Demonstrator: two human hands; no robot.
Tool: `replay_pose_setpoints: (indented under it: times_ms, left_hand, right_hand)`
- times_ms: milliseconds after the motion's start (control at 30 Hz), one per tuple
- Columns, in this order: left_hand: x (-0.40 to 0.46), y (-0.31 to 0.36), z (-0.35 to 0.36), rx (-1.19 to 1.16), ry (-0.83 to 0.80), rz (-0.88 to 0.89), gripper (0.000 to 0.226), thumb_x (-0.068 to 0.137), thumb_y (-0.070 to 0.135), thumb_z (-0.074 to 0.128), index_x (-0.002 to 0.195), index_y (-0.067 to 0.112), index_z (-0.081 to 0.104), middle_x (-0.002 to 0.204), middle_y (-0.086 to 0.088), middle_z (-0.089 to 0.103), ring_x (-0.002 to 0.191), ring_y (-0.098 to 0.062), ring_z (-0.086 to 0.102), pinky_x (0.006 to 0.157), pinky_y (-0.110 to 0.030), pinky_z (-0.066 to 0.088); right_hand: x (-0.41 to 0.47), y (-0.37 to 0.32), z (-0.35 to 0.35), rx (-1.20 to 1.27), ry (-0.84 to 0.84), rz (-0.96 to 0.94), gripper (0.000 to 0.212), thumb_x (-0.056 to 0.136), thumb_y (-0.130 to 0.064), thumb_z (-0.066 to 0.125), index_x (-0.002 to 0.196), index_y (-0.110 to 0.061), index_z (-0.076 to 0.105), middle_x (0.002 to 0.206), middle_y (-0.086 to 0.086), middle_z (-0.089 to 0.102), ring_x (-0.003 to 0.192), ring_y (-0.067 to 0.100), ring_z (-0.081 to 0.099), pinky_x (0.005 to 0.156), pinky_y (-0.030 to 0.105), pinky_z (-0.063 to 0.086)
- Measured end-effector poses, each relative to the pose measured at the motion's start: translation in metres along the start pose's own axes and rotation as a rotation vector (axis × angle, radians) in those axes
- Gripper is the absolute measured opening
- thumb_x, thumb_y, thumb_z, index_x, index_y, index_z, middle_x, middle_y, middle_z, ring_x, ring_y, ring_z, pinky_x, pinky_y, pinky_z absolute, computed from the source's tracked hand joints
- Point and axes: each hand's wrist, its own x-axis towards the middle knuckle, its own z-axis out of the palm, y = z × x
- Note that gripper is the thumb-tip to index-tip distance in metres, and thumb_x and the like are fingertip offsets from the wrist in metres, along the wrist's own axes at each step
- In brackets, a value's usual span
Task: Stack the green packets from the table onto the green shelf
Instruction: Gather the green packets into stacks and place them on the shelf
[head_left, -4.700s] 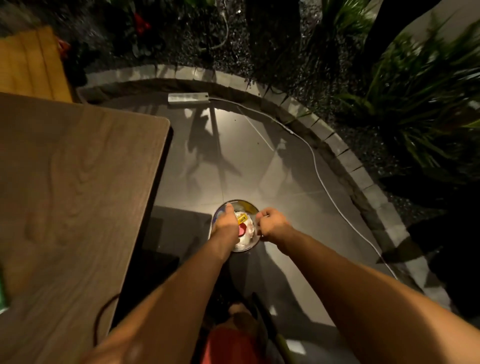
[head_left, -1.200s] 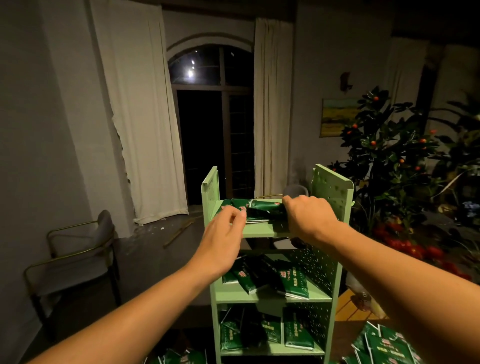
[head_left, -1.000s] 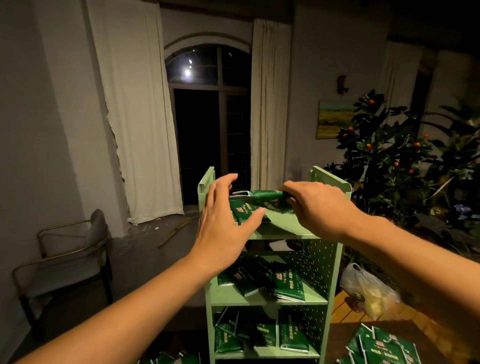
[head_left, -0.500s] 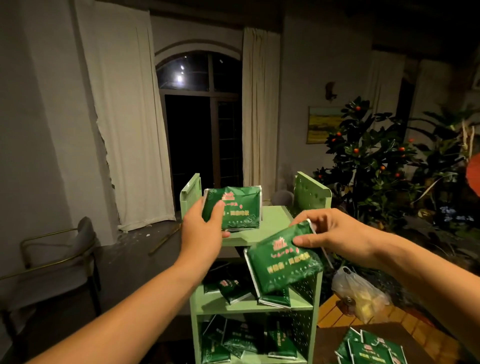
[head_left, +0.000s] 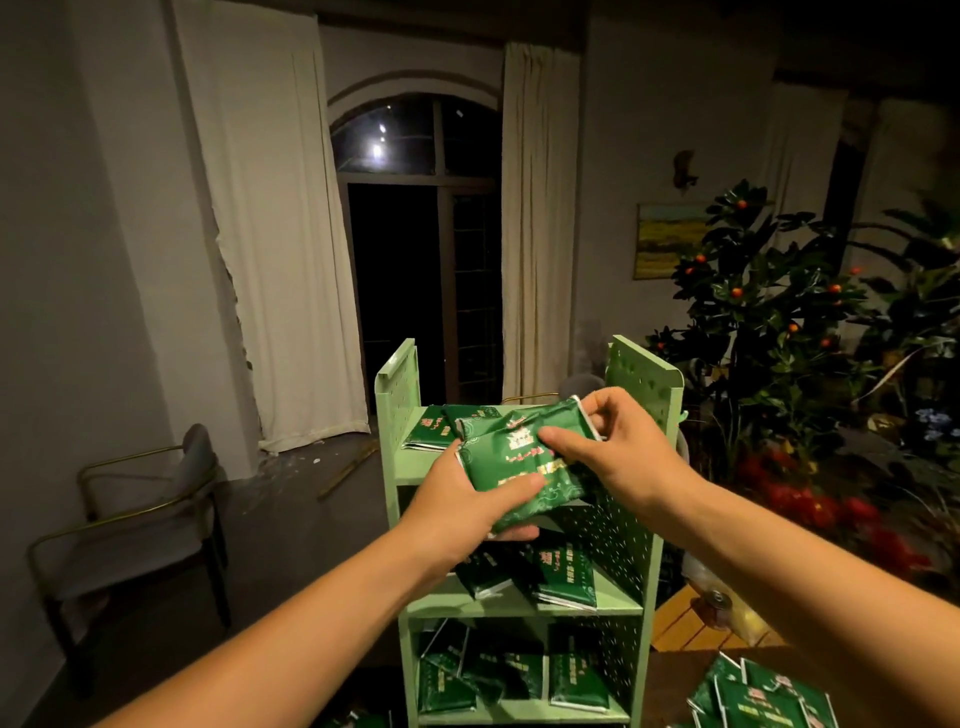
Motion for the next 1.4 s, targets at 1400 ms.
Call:
replay_pose_setpoints:
  times_ms: [1400]
  left_hand:
    - [-0.012, -0.022, -0.091, 0.473, -0.015, -0.035, 0.013, 0.090, 0.011, 0.068, 0.095, 0.021, 0.073, 0.095, -0.004, 0.078, 0.088, -0.019, 0.075, 0.068, -0.031, 0.063]
  right_hand:
    - [0.092, -0.010, 0.127, -1.636, -0.517, -0.611, 0.036, 0.101, -0.025, 0.054, 0.136, -0.019, 0.048, 0.119, 0.012, 0.051, 0.096, 0.031, 0.063, 0.074, 0.038, 0.048]
